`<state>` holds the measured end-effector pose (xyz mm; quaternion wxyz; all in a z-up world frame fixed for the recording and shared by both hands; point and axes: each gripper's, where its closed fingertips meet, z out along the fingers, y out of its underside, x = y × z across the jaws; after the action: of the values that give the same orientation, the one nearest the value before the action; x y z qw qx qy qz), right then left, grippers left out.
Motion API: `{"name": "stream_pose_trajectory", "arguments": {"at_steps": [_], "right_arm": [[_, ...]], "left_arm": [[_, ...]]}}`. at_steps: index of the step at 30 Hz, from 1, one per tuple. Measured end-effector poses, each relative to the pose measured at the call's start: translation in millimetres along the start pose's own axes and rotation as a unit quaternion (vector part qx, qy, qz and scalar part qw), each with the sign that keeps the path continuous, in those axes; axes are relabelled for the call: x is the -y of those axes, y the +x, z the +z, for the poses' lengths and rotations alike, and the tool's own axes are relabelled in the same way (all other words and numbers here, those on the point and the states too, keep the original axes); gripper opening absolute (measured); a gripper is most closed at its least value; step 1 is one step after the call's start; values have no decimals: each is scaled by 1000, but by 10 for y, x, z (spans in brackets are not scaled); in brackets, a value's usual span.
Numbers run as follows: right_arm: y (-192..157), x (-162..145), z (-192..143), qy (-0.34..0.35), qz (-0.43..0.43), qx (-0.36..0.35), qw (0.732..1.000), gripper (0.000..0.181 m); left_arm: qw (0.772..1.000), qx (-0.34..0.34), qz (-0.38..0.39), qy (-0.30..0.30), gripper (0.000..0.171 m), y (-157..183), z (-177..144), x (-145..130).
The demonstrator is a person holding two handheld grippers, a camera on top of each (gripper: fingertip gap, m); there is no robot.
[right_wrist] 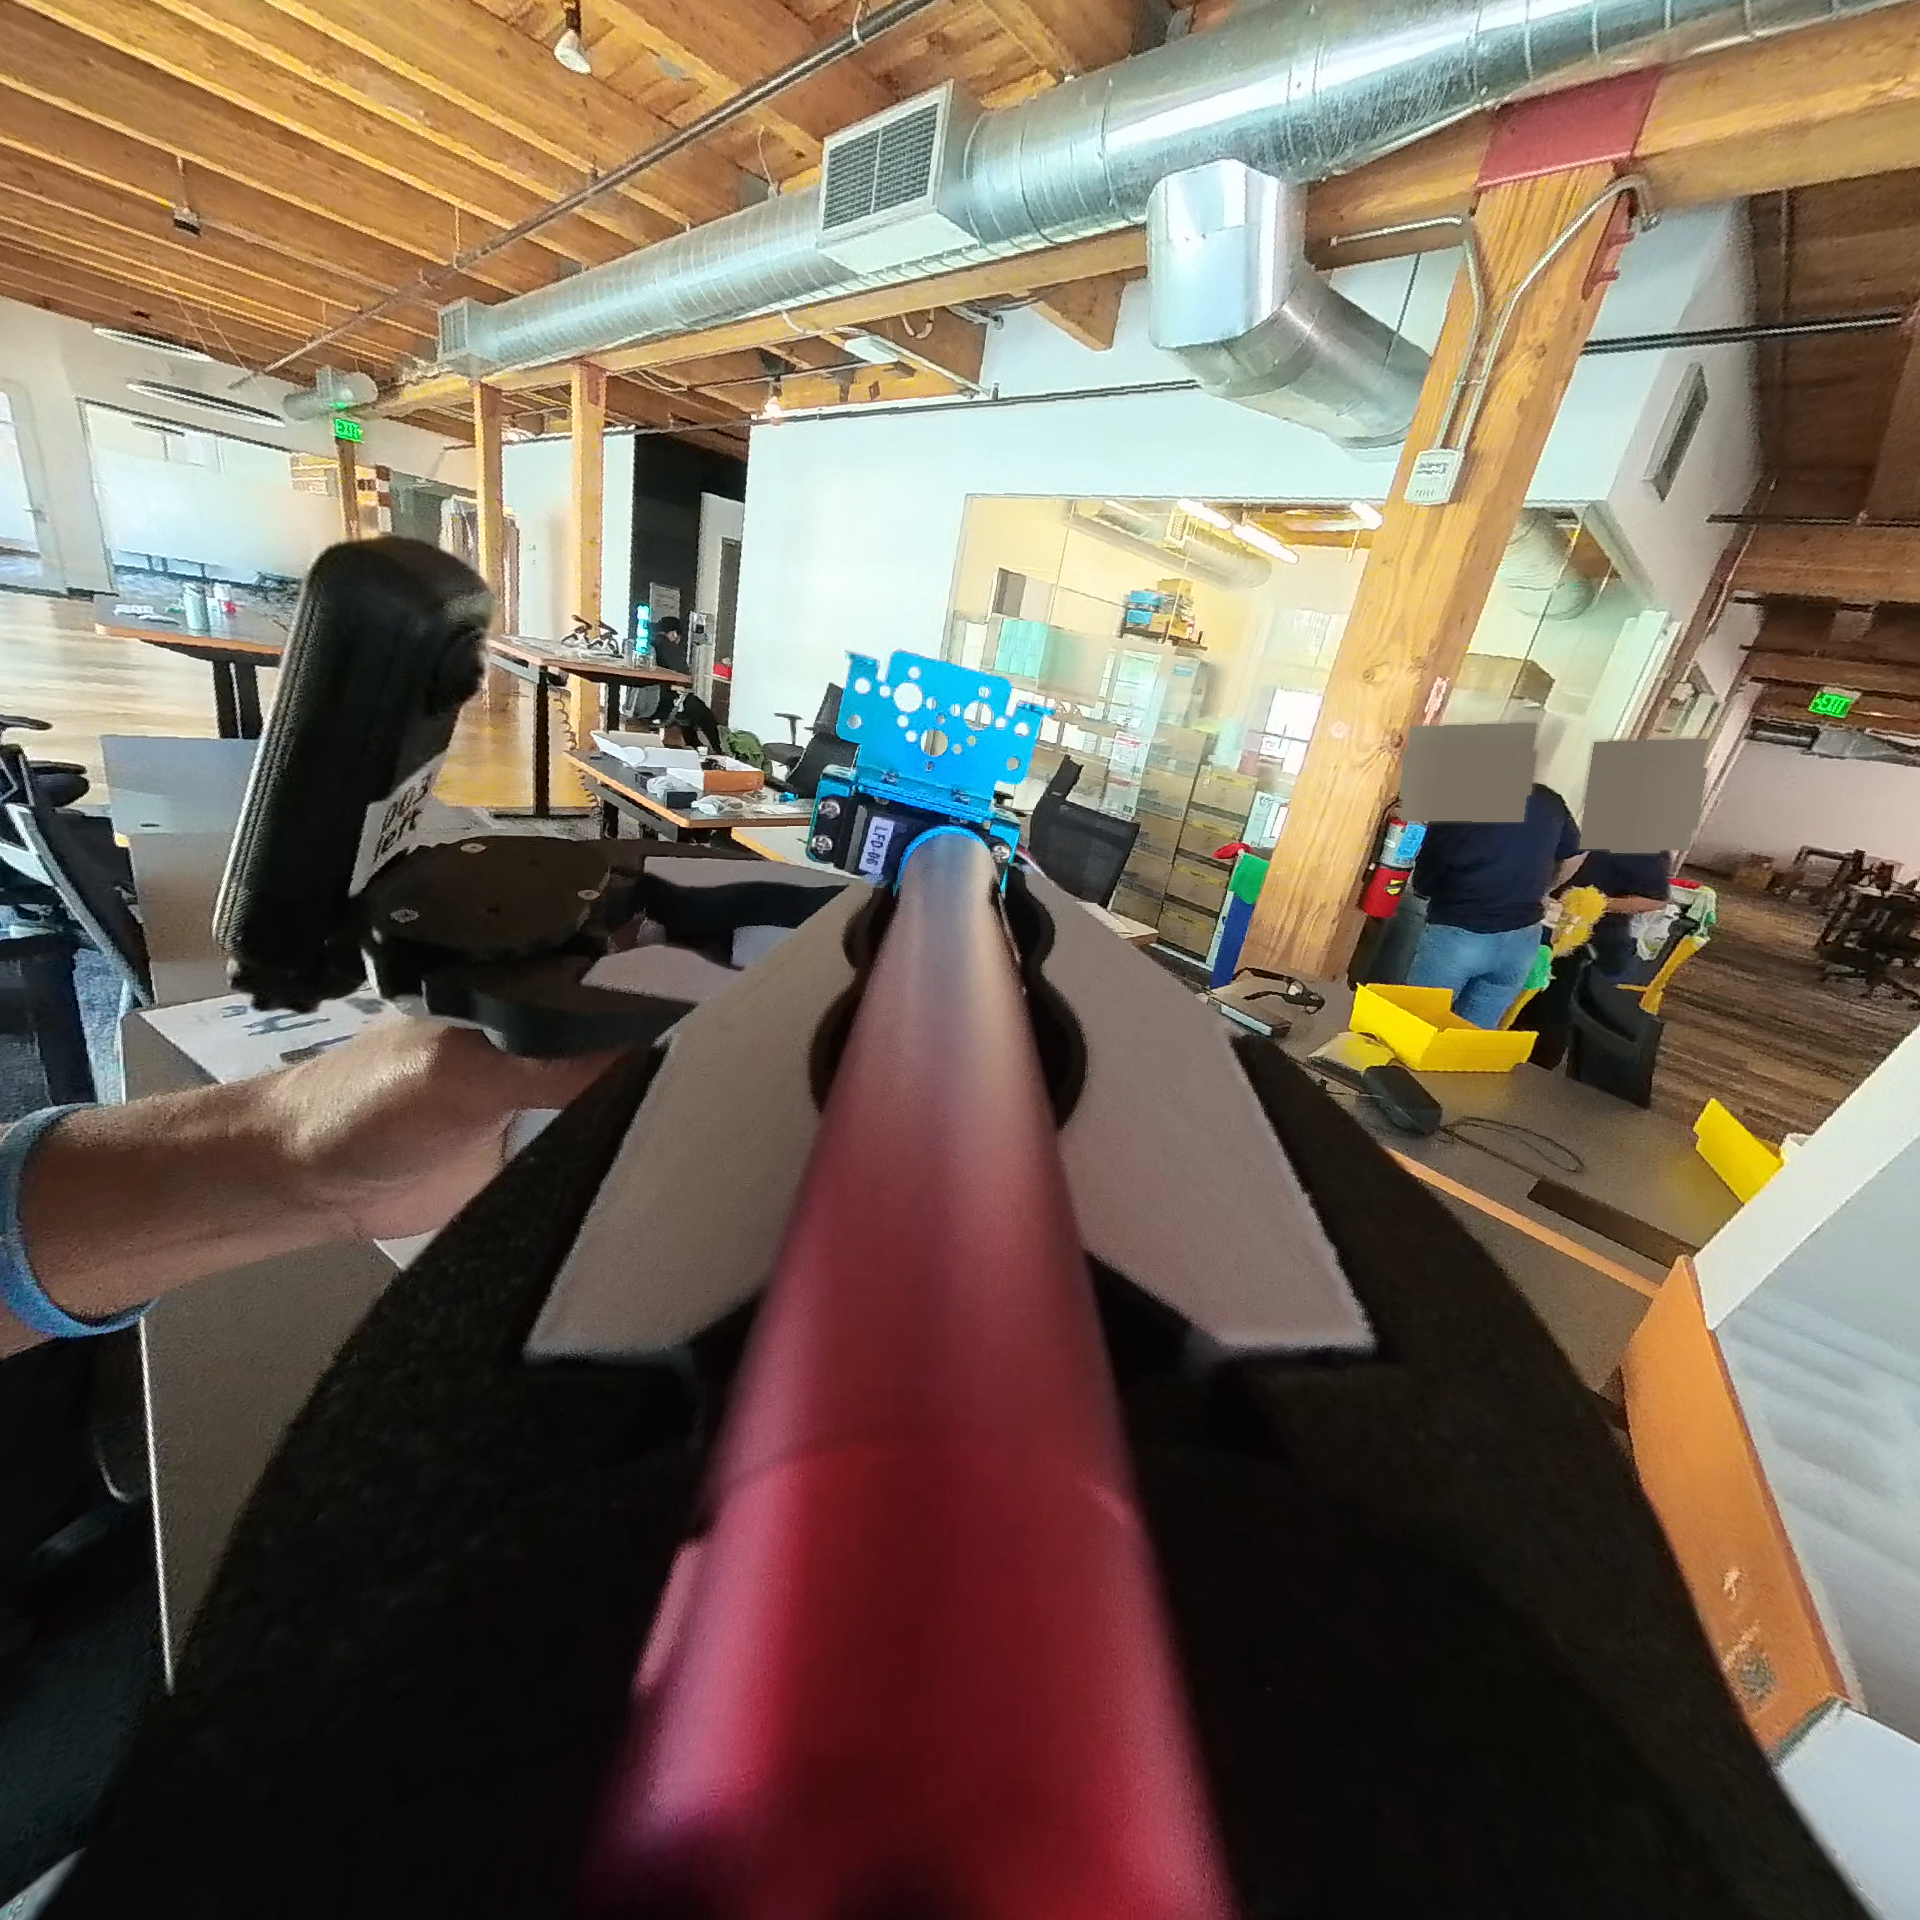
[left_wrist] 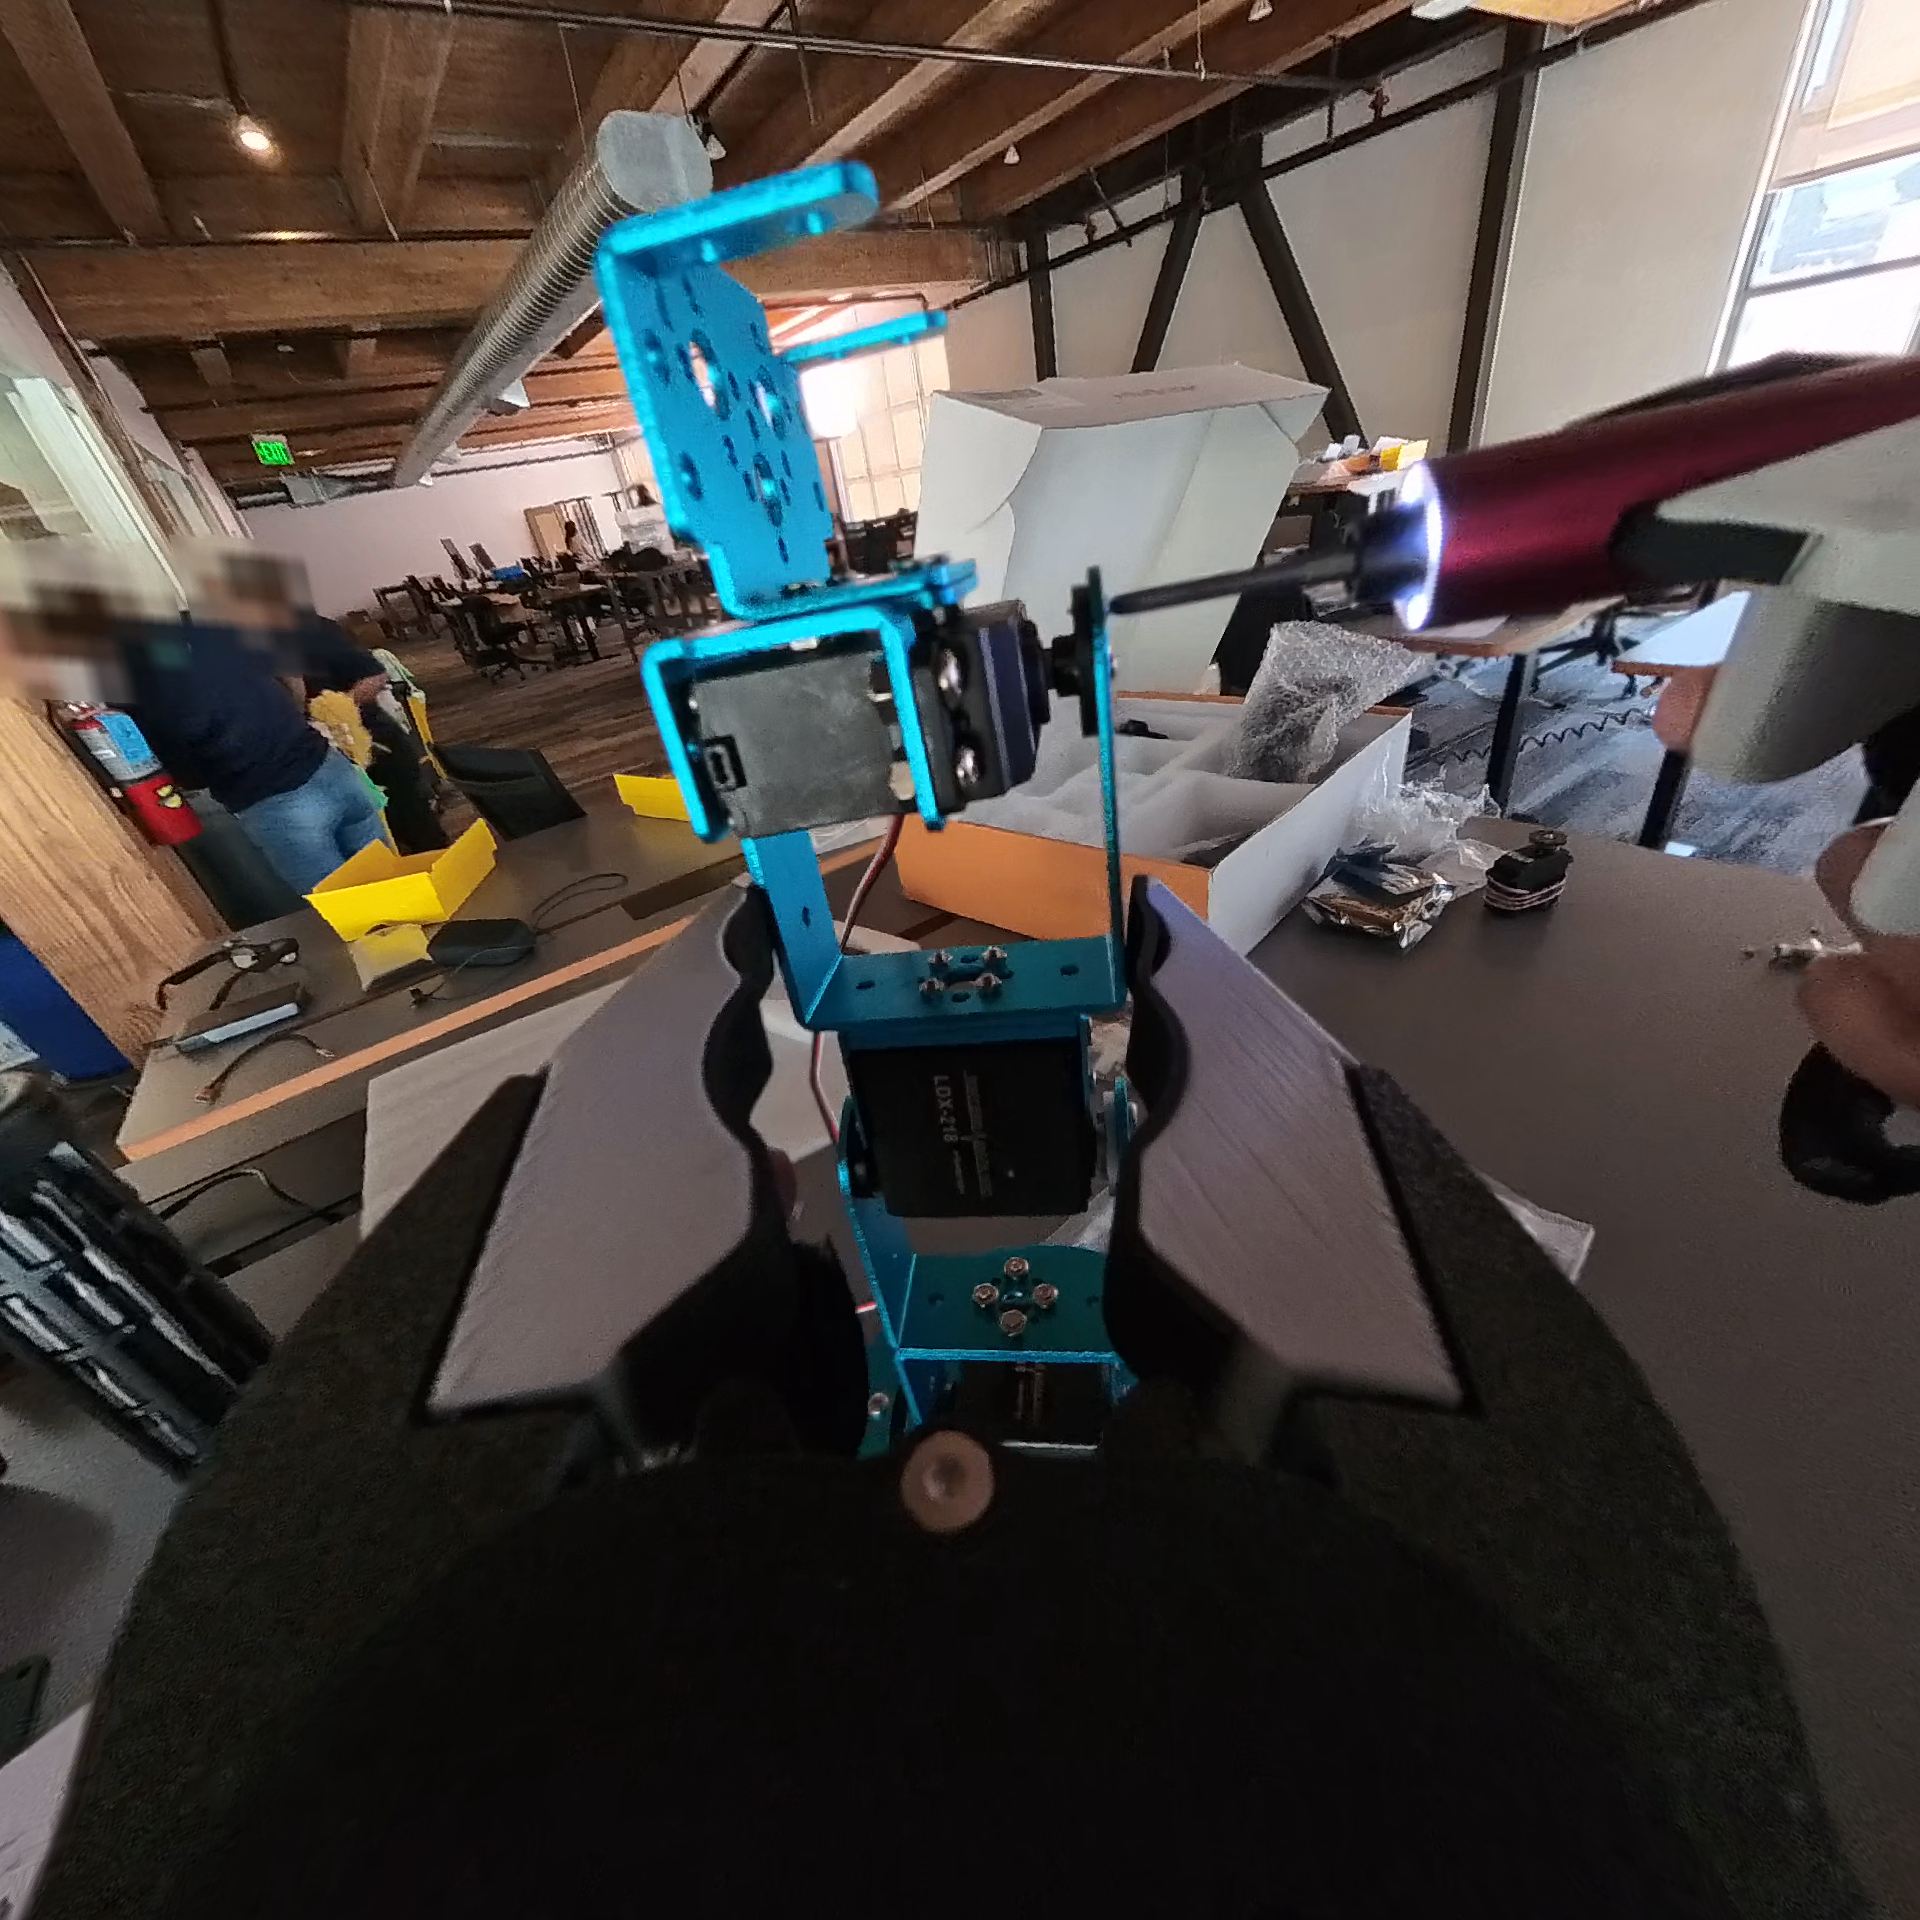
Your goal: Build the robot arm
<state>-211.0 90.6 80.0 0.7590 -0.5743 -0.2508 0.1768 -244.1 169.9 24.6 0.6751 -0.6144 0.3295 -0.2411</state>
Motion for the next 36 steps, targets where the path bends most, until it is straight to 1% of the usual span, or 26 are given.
{"name": "stream_pose_trajectory", "arguments": {"at_steps": [5,11,14,16,18,21,23,25,28,30,32,33,35,36], "right_arm": [[-6,28,-26,-13,14,0,1000,22],[-25,58,-96,-24,17,23,999,22],[67,60,-204,-20,27,26,999,22],[148,29,-294,-21,49,38,998,22],[260,-109,-416,-51,79,51,994,22],[484,-385,-708,-92,119,57,987,22],[683,-674,-933,-134,141,44,980,22],[880,-931,-1155,-163,156,27,974,19],[1089,-1216,-1405,-194,176,23,965,11],[1227,-1254,-1487,-187,175,19,966,7],[1385,-1344,-1511,-197,206,24,958,8],[1488,-1398,-1506,-194,223,28,955,8],[1619,-1524,-1465,-198,279,58,938,9],[1656,-1521,-1449,-188,293,66,935,8]], "left_arm": [[1000,-7,-6,-1,66,27,-42,-30],[1000,-11,-8,3,65,53,-103,-31],[1000,-5,-18,-5,65,21,-86,-45],[1000,-3,-19,-5,65,16,-70,-46],[1000,4,-18,-11,65,16,-65,-49],[1000,20,-19,-13,64,17,-89,-55],[999,31,-20,-17,62,18,-115,-72],[998,45,-25,-20,65,13,-147,-75],[997,68,-28,-30,70,2,-206,-77],[996,80,-32,-32,70,11,-245,-64],[994,95,-39,-38,70,24,-261,-89],[991,117,-45,-45,72,8,-296,-126],[982,173,-61,-47,72,47,-519,-169],[976,201,-64,-48,67,104,-678,-211]]}}
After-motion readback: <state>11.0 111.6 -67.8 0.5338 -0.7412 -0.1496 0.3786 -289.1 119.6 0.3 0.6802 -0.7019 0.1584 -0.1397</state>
